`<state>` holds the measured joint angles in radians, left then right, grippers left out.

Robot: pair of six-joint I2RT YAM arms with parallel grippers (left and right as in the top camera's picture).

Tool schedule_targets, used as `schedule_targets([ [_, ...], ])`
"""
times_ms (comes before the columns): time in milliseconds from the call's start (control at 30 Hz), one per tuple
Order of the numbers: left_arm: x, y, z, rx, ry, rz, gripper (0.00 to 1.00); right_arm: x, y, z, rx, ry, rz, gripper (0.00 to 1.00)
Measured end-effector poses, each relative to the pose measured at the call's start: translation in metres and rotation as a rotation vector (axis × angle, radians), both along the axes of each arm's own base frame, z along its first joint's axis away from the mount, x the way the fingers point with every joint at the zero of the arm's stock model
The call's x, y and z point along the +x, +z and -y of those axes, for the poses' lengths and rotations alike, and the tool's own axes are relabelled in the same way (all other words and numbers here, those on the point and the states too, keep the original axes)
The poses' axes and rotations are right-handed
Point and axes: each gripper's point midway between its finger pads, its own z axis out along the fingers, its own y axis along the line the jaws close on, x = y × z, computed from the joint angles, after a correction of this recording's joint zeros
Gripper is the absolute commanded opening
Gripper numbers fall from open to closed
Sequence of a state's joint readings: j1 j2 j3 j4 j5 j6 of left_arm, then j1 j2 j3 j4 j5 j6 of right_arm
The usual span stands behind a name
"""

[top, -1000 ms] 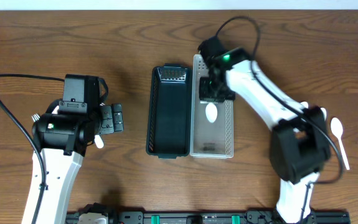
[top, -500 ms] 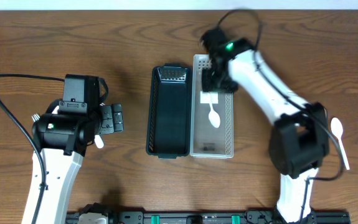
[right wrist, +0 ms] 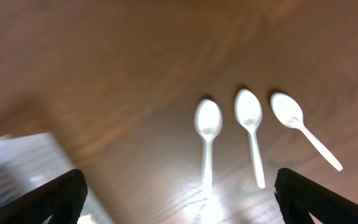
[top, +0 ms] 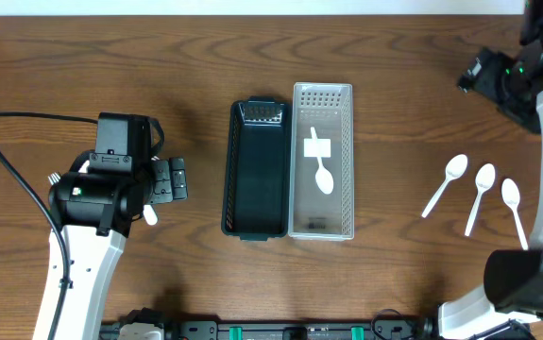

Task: Pack container
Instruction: 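Return the right gripper to the spoons and grasp another spoon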

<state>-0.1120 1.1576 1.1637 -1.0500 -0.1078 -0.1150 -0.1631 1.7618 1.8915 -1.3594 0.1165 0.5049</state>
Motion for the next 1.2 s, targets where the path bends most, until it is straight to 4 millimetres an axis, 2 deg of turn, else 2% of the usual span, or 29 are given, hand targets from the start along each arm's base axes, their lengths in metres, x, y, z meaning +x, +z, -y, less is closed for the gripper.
schedule_targets([
  [133,0.0,0.0,0.0,0.0,-0.001,0.0,0.98,-0.007,-0.066,0.016,0.015,-0.044,-0.103,0.99],
  [267,0.0,0.0,0.0,0.0,0.0,0.0,0.98,-0.02,-0.134,0.011,0.038,-0.027,-0.176,0.98],
  [367,0.0,0.0,0.0,0.0,-0.001,0.0,0.98,-0.033,-0.168,0.007,0.048,-0.02,-0.206,0.97],
  [467,0.0,0.0,0.0,0.0,0.0,0.0,0.98,-0.043,-0.194,0.005,0.053,-0.019,-0.219,0.97],
  [667,0.0,0.0,0.0,0.0,0.0,-0.001,0.98,-0.056,-0.226,-0.002,0.073,-0.011,-0.211,0.9],
  [800,0.0,0.0,0.0,0.0,0.0,0.0,0.98,-0.06,-0.238,-0.006,0.088,-0.001,-0.2,0.78],
  [933,0.0,0.0,0.0,0.0,0.0,0.0,0.98,-0.059,-0.239,-0.004,0.074,0.005,-0.175,0.55],
  [1033,0.0,0.0,0.0,0.0,0.0,0.0,0.98,-0.06,-0.239,-0.004,0.068,0.007,-0.167,0.33],
  [1167,0.0,0.0,0.0,0.0,0.0,0.0,0.98,-0.06,-0.239,-0.004,0.068,0.005,-0.161,0.11],
  [1200,0.0,0.0,0.0,0.0,-0.001,0.0,0.98,-0.06,-0.239,-0.004,0.069,0.005,-0.158,0.02],
])
